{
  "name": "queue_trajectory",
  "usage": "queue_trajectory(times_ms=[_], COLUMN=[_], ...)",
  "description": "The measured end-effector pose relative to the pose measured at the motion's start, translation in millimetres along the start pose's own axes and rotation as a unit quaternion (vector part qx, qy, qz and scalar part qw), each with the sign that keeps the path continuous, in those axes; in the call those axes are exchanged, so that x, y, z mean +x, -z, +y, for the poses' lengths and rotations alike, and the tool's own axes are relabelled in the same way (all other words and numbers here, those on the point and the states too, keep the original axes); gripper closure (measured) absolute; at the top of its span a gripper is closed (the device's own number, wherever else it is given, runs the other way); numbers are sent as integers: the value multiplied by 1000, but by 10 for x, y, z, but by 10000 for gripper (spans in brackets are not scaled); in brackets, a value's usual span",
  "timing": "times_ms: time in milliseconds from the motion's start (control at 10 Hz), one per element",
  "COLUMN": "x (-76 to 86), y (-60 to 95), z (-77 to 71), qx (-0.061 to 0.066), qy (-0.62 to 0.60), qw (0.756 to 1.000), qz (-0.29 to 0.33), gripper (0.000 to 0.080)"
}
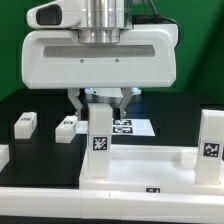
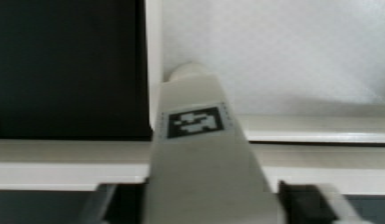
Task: Assemble desk
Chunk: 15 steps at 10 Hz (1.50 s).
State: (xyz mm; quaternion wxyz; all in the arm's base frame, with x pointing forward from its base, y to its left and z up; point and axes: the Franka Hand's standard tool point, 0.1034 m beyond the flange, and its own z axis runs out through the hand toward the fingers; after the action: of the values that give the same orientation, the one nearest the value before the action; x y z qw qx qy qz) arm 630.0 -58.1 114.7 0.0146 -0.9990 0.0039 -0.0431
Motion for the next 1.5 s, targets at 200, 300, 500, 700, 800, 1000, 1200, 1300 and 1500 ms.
queue_trajectory(times_ms=[200, 300, 500, 700, 800, 1000, 1200, 1300, 1500], x=[-2, -2, -3, -5, -11, -12, 5, 6, 8], y=[-1, -1, 1, -6, -10, -17, -22, -22, -21], z=[6, 6, 10, 15, 21, 17, -14, -17, -38], qx=[0, 0, 3, 0, 1, 2, 3, 4, 5], qy=[-2, -11, -65, -170, -235, -356, -473, -501, -578], qw=[1000, 1000, 998, 985, 972, 934, 881, 865, 816], qz=[0, 0, 0, 4, 7, 13, 17, 17, 17], gripper=[511, 511, 511, 511, 509, 509, 509, 509, 509])
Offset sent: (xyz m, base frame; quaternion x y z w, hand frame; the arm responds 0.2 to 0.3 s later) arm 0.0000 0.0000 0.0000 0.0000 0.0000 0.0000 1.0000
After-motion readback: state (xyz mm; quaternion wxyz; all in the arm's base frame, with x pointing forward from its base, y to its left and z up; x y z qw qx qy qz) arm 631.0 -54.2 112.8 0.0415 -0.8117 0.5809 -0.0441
